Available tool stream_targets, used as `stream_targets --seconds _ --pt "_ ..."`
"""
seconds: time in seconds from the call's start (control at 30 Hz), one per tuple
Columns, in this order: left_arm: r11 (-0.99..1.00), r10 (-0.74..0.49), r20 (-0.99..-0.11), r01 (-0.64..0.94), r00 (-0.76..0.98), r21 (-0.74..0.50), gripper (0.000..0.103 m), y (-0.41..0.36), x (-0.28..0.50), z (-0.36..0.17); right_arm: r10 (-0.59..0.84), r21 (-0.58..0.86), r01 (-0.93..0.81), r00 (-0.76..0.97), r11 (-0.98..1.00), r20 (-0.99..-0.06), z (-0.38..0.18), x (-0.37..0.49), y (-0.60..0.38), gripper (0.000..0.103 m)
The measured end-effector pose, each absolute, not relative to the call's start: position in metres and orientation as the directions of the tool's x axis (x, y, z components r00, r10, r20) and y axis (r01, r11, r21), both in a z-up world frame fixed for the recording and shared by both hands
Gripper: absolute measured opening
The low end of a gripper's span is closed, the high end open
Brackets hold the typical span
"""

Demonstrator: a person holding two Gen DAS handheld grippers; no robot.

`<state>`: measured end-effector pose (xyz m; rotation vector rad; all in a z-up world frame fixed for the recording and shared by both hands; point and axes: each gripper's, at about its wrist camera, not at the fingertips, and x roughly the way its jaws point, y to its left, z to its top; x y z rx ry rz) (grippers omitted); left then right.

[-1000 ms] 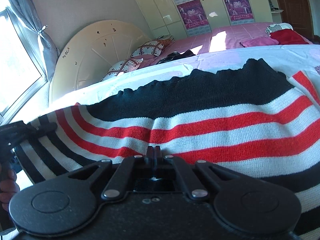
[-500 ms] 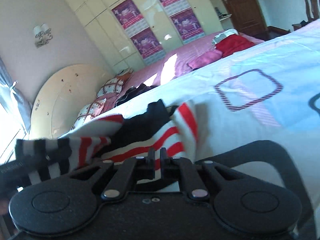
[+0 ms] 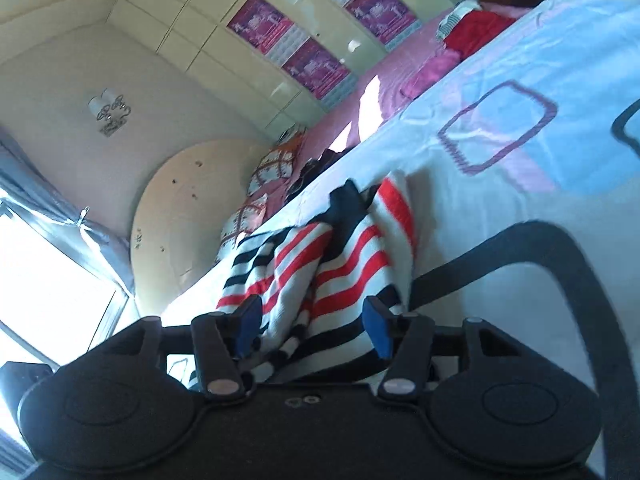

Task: Fold small clothes

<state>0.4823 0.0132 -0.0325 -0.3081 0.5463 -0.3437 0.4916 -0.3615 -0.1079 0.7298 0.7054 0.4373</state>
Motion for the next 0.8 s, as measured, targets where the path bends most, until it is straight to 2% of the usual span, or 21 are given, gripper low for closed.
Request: stream_targets --seconds 0.07,0.17,0.23,0.33,0.47,0.5,0.6,0.67,0.8 --pt "0.917 -0.315 -0.503 0.121 0.805 -0.380 0.091 0.043 0.490 -0.048 0.616 0.751 -0.114 0.658 0.650 -0.434 -0.116 0.500 -0.348 0.061" --pt "0.867 -0.318 -0.554 0.000 0.770 -0.498 0.091 0.081 0.506 -0.082 0.655 0.782 -0.104 0.620 0.615 -0.432 -0.123 0.515 -0.332 0.063" --pt "0.837 -0.351 -0.565 -0.021 0.747 -0.547 0.091 0.090 0.510 -0.095 0.690 0.810 -0.097 0.588 0.579 -0.423 -0.127 0.527 -0.325 0.063" --pt "0.812 -0.363 -0.591 -0.065 0.720 -0.579 0.091 0.080 0.523 -0.123 0.719 0.819 -0.067 0.523 0.569 -0.457 -0.135 0.548 -0.311 0.063" --pt "0.755 -0.396 -0.566 -0.094 0.723 -0.648 0.091 0.081 0.526 -0.140 0.729 0.798 -0.079 0.467 0.597 -0.500 -0.133 0.566 -0.291 0.062" --pt "0.753 -0.398 -0.564 -0.094 0.723 -0.651 0.091 0.078 0.526 -0.142 0.721 0.785 -0.088 0.468 0.613 -0.511 -0.131 0.570 -0.286 0.057" --pt "0.764 -0.391 -0.570 -0.090 0.722 -0.639 0.091 0.074 0.531 -0.143 0.660 0.692 -0.142 0.481 0.708 -0.577 -0.122 0.577 -0.270 0.022" --pt "0.787 -0.380 -0.573 -0.071 0.726 -0.613 0.091 0.070 0.535 -0.137 0.633 0.628 -0.214 0.514 0.748 -0.579 -0.107 0.571 -0.263 0.019" --pt "0.814 -0.393 -0.550 0.001 0.737 -0.581 0.091 0.061 0.540 -0.117 0.609 0.465 -0.400 0.606 0.790 -0.513 -0.062 0.547 -0.260 0.018"
